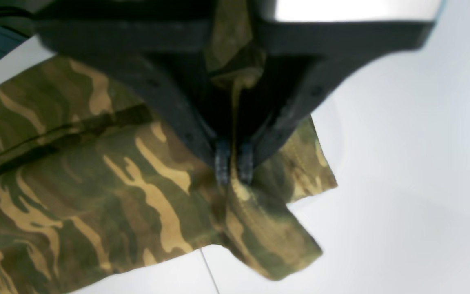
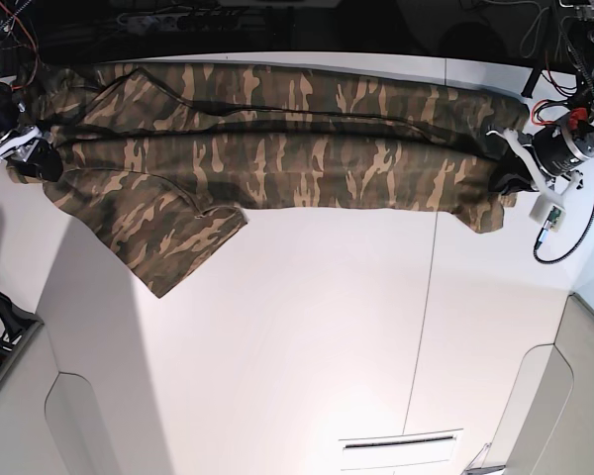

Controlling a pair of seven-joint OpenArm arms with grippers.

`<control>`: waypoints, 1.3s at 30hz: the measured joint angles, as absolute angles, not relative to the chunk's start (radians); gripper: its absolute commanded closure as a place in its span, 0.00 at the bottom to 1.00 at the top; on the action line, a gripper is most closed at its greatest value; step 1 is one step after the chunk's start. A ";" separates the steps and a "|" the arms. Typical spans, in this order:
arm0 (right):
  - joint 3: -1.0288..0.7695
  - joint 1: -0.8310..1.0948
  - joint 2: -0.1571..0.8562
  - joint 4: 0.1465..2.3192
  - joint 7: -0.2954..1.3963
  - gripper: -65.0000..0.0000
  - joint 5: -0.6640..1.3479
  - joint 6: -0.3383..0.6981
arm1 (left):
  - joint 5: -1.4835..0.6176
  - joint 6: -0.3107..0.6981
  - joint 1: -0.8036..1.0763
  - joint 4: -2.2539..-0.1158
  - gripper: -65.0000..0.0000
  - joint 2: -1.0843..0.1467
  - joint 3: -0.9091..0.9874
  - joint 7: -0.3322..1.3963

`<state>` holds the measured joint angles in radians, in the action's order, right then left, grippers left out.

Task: Fold the T-shirt properly
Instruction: 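Fold the hem up over the shirt toward the collar with both grippers, then tuck the loose sleeve end under with the right gripper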

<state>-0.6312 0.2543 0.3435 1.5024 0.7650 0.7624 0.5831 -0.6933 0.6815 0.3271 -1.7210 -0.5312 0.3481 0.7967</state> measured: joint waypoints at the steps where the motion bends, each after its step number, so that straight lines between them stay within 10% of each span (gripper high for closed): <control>1: -0.631 0.248 0.344 1.502 0.752 0.54 0.763 0.583 | -0.693 0.682 0.327 -1.721 1.00 -0.532 0.348 0.797; 31: -0.227 -0.153 0.273 1.097 0.527 0.55 0.524 0.559 | -0.693 0.682 0.327 -1.721 1.00 -0.529 0.348 0.797; 39: -0.224 -0.149 0.227 1.100 0.542 1.00 0.526 0.576 | -0.693 0.682 0.327 -1.721 1.00 -0.529 0.348 0.797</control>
<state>-0.2241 -0.1490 0.2272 1.0996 0.5419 0.5259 0.5762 -0.6933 0.6815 0.3271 -1.7210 -0.5289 0.3481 0.7967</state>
